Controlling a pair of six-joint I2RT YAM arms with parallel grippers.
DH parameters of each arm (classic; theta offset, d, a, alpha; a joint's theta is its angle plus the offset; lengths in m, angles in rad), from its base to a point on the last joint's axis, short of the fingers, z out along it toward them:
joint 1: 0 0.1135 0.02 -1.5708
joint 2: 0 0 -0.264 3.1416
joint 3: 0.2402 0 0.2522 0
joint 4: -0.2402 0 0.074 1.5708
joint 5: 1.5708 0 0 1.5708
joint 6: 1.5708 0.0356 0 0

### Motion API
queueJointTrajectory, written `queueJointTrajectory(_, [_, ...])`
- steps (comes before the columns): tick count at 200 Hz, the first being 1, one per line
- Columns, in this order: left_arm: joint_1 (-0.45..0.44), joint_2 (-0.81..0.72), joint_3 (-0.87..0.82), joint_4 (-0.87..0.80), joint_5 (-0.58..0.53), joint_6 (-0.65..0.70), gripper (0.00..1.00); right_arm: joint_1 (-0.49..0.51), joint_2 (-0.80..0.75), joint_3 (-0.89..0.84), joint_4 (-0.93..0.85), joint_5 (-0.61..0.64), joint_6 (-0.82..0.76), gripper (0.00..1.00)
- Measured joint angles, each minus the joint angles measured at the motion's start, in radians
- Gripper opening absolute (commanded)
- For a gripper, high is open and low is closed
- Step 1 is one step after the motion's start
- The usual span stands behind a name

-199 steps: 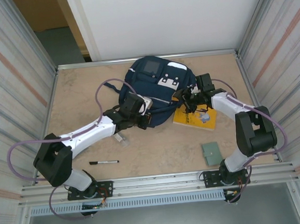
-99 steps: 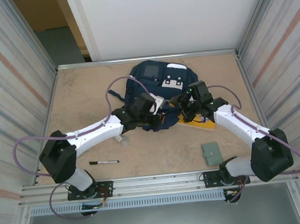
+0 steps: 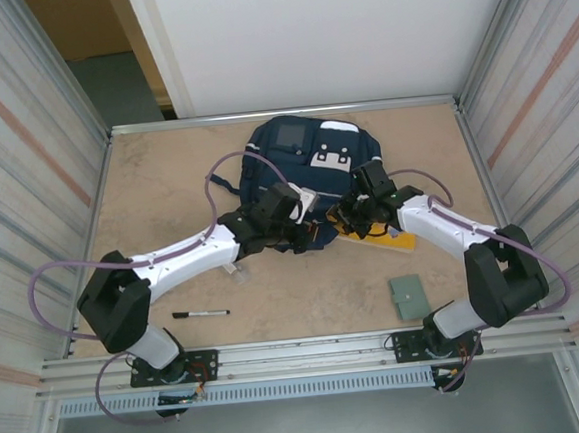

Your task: Pack the student bag

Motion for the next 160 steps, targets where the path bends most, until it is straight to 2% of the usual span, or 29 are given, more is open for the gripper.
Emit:
queueJointTrajectory(31, [0.033,-0.04,-0.037,-0.01,-0.038,0.021,0.0,-0.015,0.003,0.035,-0.031,-0.034,-0.068,0.1])
queueJointTrajectory(66, [0.209,-0.148,-0.147,-0.031,-0.051,0.022,0.0,-0.091,0.061,0.119,-0.077,-0.144,-0.218,0.12])
queueJointTrajectory(81, [0.242,-0.178,-0.181,-0.034,-0.061,0.029,0.0,-0.113,0.098,0.154,-0.105,-0.174,-0.287,0.13])
queueJointTrajectory(109, [0.228,-0.179,-0.184,-0.049,-0.035,0.031,0.0,-0.146,0.161,0.198,-0.152,-0.207,-0.412,0.2])
queueJointTrajectory(129, [0.189,-0.162,-0.184,-0.026,-0.018,0.016,0.0,-0.181,0.209,0.221,-0.175,-0.217,-0.474,0.32])
queueJointTrajectory(160, [0.072,-0.074,-0.113,-0.014,-0.012,-0.002,0.0,-0.239,0.246,0.248,-0.219,-0.178,-0.523,0.53])
